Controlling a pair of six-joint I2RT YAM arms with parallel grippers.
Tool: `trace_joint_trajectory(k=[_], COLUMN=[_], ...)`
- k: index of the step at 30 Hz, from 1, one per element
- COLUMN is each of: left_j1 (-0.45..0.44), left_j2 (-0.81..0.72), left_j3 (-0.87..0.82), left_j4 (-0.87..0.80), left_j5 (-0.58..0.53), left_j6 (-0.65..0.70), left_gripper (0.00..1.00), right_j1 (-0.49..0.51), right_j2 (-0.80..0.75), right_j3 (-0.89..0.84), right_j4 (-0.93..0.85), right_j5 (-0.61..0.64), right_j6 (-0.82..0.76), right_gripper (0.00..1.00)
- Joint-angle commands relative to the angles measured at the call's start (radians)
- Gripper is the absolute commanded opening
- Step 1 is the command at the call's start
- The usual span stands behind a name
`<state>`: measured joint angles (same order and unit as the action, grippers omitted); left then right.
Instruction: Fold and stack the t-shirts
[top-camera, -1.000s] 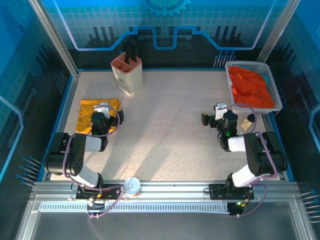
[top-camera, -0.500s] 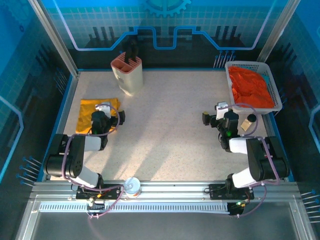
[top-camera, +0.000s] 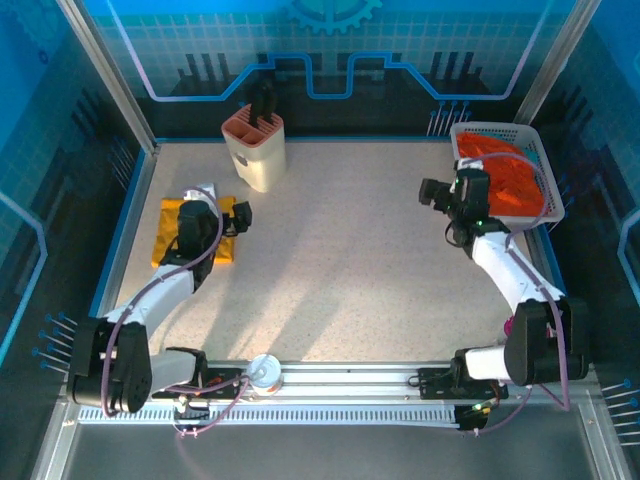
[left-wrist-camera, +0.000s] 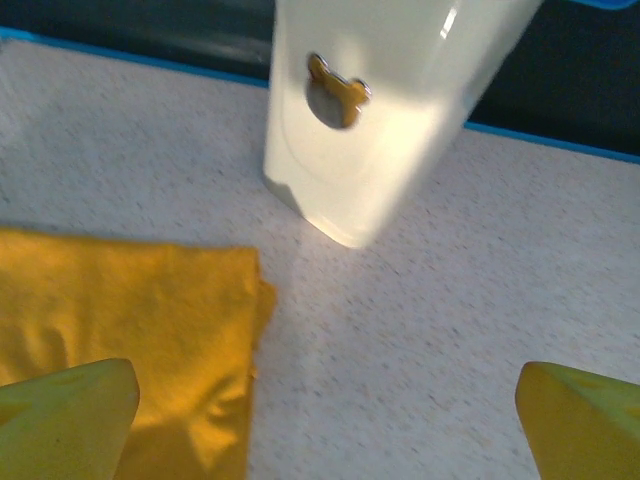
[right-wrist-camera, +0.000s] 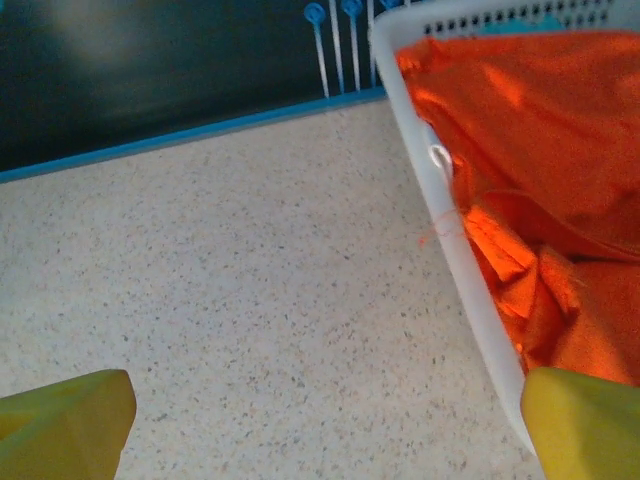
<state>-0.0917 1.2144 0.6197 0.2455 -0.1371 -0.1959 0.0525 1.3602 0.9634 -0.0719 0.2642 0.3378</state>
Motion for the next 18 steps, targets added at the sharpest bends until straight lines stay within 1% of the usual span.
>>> trace_joint_trajectory(k=[1, 3, 6, 8, 11, 14, 18], left_j1=[-0.042, -0.073, -0.114, -0.135, -0.162, -0.185, -0.195], left_j2=[-0.034, -0.03, -0.034, -0.046, -0.06, -0.07, -0.086], left_j3=[0.075, 0.109, 0.14, 0.143, 0.148, 0.149, 0.127], left_j4=[-0.202, -0.274, -0.362, -0.392, -0.439, -0.482, -0.506], left_j5=[0.048, 0.045, 0.049, 0.07, 0.089, 0.086, 0.09], left_j6=[-0.09, -0.095, -0.115, -0.133, -0.145, -0.145, -0.159], left_gripper=[0.97, 0.94, 0.9, 0.87, 0.84, 0.84, 0.85], right_j1=[-0.067, -0.095, -0.118, -0.138, -0.177, -0.202, -0.213], right_j2=[0.026, 0.021, 0.034, 0.07, 0.131, 0.186, 0.261], right_j3=[0.098, 0.106, 0.127, 0.168, 0.216, 0.247, 0.308], right_j4=[-0.292, -0.293, -0.29, -0.327, -0.365, -0.352, -0.368], right_j5=[-0.034, -0.042, -0.004, 0.03, 0.038, 0.031, 0.054], right_j6=[0.177, 0.223, 0.249, 0.261, 0.285, 0.301, 0.318], right_gripper=[0.98, 0.94, 0.88, 0.84, 0.78, 0.74, 0.71])
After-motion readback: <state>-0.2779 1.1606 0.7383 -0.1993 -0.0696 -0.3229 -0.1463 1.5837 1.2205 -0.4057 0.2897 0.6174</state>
